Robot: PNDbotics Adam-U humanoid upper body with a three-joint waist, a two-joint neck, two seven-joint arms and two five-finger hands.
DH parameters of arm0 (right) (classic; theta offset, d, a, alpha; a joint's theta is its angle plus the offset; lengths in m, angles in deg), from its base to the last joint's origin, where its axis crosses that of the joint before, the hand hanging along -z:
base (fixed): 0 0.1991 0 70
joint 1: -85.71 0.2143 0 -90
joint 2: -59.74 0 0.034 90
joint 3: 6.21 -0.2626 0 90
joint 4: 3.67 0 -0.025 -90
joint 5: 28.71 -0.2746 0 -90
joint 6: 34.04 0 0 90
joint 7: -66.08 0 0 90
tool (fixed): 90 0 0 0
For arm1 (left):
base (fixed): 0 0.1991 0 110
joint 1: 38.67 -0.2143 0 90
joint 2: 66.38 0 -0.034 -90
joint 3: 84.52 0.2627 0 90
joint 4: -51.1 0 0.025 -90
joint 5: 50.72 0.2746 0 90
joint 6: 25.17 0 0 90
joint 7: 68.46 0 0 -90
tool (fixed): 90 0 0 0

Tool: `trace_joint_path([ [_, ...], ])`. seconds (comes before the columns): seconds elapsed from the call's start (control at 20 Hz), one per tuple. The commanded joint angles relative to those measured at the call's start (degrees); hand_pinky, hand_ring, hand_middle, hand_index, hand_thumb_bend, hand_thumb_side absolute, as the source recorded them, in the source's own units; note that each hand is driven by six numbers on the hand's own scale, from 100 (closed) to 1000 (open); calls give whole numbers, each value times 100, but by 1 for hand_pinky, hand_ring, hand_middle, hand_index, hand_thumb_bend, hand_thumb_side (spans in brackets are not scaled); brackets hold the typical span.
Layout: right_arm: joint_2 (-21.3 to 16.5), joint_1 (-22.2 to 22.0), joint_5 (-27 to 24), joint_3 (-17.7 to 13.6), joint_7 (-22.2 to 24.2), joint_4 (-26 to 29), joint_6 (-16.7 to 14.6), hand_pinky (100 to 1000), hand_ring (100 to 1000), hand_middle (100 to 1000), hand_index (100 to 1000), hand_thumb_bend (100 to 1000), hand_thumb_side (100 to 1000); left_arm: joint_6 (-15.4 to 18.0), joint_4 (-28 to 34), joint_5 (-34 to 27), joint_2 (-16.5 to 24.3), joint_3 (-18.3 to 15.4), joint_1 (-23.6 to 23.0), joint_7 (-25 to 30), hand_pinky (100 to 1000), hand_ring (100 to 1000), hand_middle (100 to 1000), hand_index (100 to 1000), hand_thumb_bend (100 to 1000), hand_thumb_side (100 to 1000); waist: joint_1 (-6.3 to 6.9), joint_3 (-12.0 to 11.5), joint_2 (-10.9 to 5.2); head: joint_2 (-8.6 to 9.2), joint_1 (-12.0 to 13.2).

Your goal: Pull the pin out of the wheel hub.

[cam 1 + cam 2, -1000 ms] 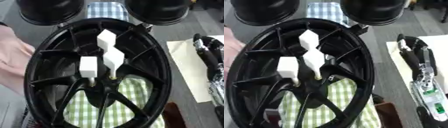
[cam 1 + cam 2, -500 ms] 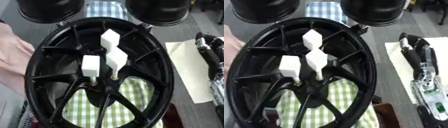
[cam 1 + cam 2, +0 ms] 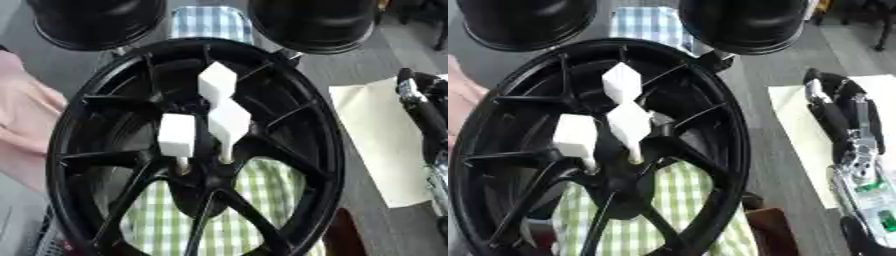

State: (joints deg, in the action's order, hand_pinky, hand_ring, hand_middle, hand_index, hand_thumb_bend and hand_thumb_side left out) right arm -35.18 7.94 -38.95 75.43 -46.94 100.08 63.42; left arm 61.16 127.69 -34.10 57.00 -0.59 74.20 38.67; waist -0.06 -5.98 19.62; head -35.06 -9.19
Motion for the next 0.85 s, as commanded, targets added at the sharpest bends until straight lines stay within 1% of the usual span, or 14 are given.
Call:
trace_joint_path([
  [0.05, -78, 65, -28, 1, 33, 93, -13, 826, 746, 605, 696, 242, 472, -20, 361, -116, 168, -250, -101, -50, 802, 748, 744, 844, 430, 705, 34, 4, -139, 61, 33],
  [0.1, -80, 67, -29, 1, 35, 92, -15, 826, 746, 605, 696, 242, 472, -58, 423, -173, 156, -305, -112, -116, 792, 734, 723, 827, 400, 674, 35, 3, -142, 58, 31],
  [0.15, -83, 68, -30, 0, 36, 92, -16, 826, 746, 605, 696, 242, 472, -101, 497, -255, 136, -382, -97, -203, 770, 697, 679, 792, 327, 609, 35, -2, -145, 53, 25],
  [0.2, -88, 69, -31, -1, 36, 91, -16, 826, 746, 605, 696, 242, 472, -141, 578, -351, 112, -455, -76, -301, 766, 690, 671, 786, 314, 599, 35, -7, -147, 50, 21],
  [0.25, -93, 70, -31, -1, 37, 92, -18, 826, 746, 605, 696, 243, 474, -159, 674, -448, 76, -535, -32, -399, 744, 648, 627, 756, 237, 556, 33, -12, -152, 48, 18],
  [0.3, -99, 70, -32, -2, 38, 93, -19, 826, 746, 605, 696, 241, 470, -157, 792, -545, 13, -639, 41, -497, 736, 630, 608, 741, 182, 531, 29, -20, -158, 42, 14],
  [0.45, -114, 76, -34, -5, 39, 103, -24, 826, 746, 604, 695, 241, 468, -226, 1209, -832, -251, -960, 264, -785, 717, 603, 580, 722, 167, 580, 18, -36, -172, 29, 1],
  [0.55, -122, 85, -35, -4, 42, 111, -26, 826, 746, 604, 695, 241, 467, -327, 1503, -1017, -486, -1061, 386, -969, 713, 597, 574, 717, 182, 605, 14, -42, -175, 26, 10],
  [0.7, -115, 115, -38, 6, 53, 130, -30, 826, 746, 604, 695, 242, 465, -449, 1978, -1310, -856, -989, 388, -1263, 720, 596, 571, 716, 205, 615, 17, -36, -172, 19, 38],
  [0.85, -109, 146, -38, 17, 67, 149, -30, 826, 746, 604, 695, 243, 463, -437, 2459, -1606, -1255, -814, 228, -1558, 729, 597, 572, 717, 229, 629, 6, -13, -162, 4, 44],
])
